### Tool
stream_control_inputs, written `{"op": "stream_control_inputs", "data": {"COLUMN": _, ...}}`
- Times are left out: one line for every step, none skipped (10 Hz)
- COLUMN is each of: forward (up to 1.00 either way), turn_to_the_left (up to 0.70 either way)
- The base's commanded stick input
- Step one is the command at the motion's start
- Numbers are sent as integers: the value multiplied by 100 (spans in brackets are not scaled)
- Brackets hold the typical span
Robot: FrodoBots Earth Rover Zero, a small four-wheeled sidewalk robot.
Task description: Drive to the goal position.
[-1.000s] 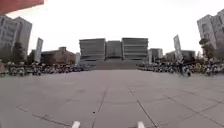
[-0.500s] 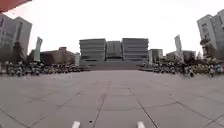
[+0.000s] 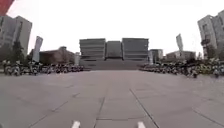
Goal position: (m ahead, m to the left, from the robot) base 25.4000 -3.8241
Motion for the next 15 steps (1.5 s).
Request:
{"op": "stream_control_inputs", "data": {"forward": 60, "turn_to_the_left": 0}}
{"op": "stream_control_inputs", "data": {"forward": 60, "turn_to_the_left": 0}}
{"op": "stream_control_inputs", "data": {"forward": 60, "turn_to_the_left": 0}}
{"op": "stream_control_inputs", "data": {"forward": 60, "turn_to_the_left": 0}}
{"op": "stream_control_inputs", "data": {"forward": 60, "turn_to_the_left": 0}}
{"op": "stream_control_inputs", "data": {"forward": 60, "turn_to_the_left": 0}}
{"op": "stream_control_inputs", "data": {"forward": 60, "turn_to_the_left": 0}}
{"op": "stream_control_inputs", "data": {"forward": 60, "turn_to_the_left": 0}}
{"op": "stream_control_inputs", "data": {"forward": 60, "turn_to_the_left": 0}}
{"op": "stream_control_inputs", "data": {"forward": 60, "turn_to_the_left": 0}}
{"op": "stream_control_inputs", "data": {"forward": 60, "turn_to_the_left": 0}}
{"op": "stream_control_inputs", "data": {"forward": 60, "turn_to_the_left": 0}}
{"op": "stream_control_inputs", "data": {"forward": 60, "turn_to_the_left": 0}}
{"op": "stream_control_inputs", "data": {"forward": 60, "turn_to_the_left": 0}}
{"op": "stream_control_inputs", "data": {"forward": 60, "turn_to_the_left": 0}}
